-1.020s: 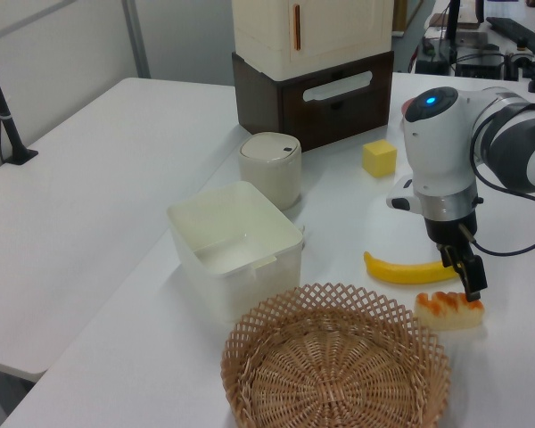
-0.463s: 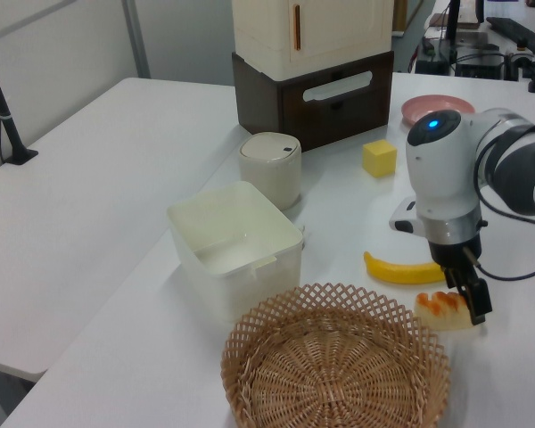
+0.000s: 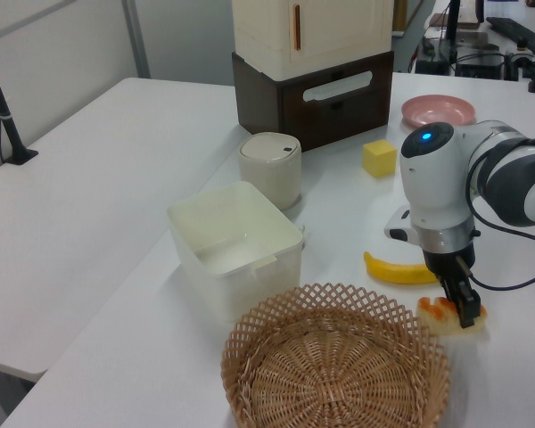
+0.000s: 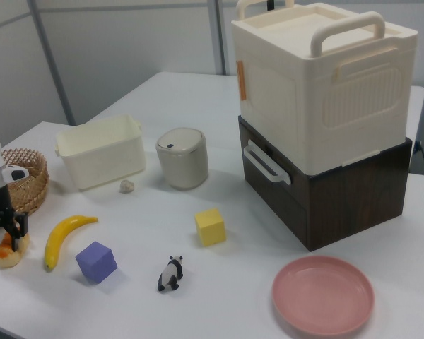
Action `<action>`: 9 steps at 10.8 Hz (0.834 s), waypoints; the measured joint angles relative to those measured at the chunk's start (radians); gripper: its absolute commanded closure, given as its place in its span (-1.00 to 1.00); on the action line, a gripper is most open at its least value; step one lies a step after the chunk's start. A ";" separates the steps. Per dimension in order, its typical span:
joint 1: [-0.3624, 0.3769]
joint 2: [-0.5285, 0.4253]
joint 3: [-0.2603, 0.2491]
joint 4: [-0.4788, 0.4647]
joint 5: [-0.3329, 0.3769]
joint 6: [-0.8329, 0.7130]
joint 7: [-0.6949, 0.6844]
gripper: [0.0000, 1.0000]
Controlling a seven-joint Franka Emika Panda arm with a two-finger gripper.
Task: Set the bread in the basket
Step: 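Lift the bread up off the table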
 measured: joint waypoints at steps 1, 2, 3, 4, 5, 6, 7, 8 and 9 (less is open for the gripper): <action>0.000 -0.001 0.000 0.002 0.000 0.000 0.000 0.75; 0.000 -0.005 0.000 0.003 0.000 0.000 0.000 0.75; 0.000 -0.012 0.000 0.004 0.000 -0.004 0.001 0.75; 0.000 -0.023 0.000 0.005 0.000 -0.019 0.001 0.75; -0.003 -0.045 -0.001 0.010 -0.001 -0.056 0.001 0.75; -0.009 -0.078 -0.001 0.020 -0.001 -0.107 0.001 0.75; -0.022 -0.119 -0.002 0.033 -0.001 -0.165 0.001 0.75; -0.039 -0.159 -0.003 0.051 -0.001 -0.213 0.002 0.74; -0.058 -0.189 -0.005 0.075 -0.002 -0.255 0.002 0.73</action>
